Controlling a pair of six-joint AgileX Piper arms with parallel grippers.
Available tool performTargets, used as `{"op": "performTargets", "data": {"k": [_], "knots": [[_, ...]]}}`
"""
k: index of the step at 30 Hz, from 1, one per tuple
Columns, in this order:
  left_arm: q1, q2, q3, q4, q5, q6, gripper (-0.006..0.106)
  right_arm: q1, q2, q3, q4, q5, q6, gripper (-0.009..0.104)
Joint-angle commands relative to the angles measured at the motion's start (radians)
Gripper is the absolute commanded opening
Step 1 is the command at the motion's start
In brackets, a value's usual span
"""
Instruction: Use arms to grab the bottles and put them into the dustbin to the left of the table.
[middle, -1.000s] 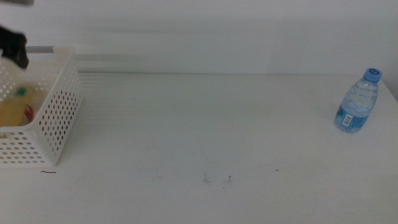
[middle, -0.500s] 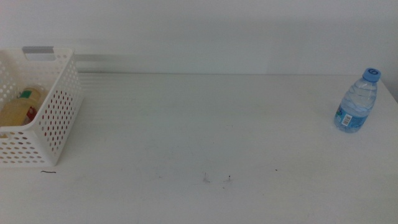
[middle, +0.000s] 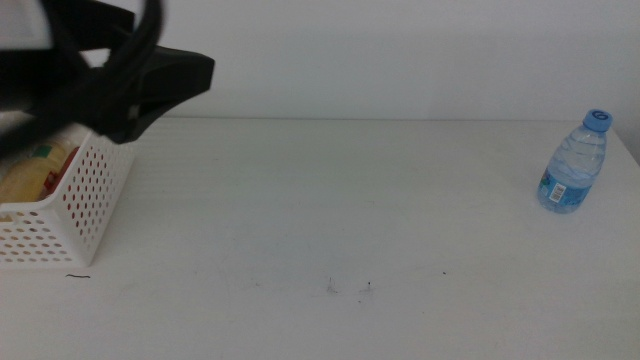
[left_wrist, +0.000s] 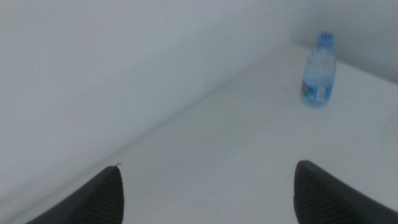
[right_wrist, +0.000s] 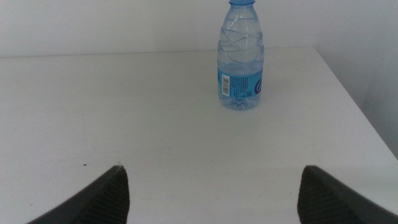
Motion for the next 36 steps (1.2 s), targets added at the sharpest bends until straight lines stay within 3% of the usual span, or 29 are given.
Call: {"op": "performTargets", "data": {"k": [1,5,15,17,20,23,36], "knots": [[-0.023,-0.056,0.038,-0.009,-0.091,0.002,0.094,-0.007,-0.005,0.004,-0.007,-0.016,-0.006,0.093],[-0.031,-0.098,0.043,-0.004,-0.054,-0.002,0.094,-0.007,-0.005,0.004,-0.007,-0.016,-0.006,0.093],[-0.031,-0.101,0.024,-0.091,0.067,-0.002,0.094,-0.007,-0.005,0.004,-0.007,-0.016,-0.006,0.093],[-0.031,-0.09,0.006,-0.034,0.1,-0.099,0.094,-0.007,-0.005,0.004,-0.007,-0.016,-0.006,0.093],[-0.031,-0.08,-0.013,0.118,0.163,-0.323,0.094,-0.007,-0.005,0.004,-0.007,-0.016,-0.006,0.093],[-0.031,-0.08,-0.013,0.188,0.181,-0.404,0.094,-0.007,-0.005,0.004,-0.007,-0.016,-0.006,0.093],[-0.112,-0.08,-0.013,0.175,0.094,-0.417,0.094,-0.007,-0.005,0.004,-0.007,-0.016,-0.006,0.093]]}}
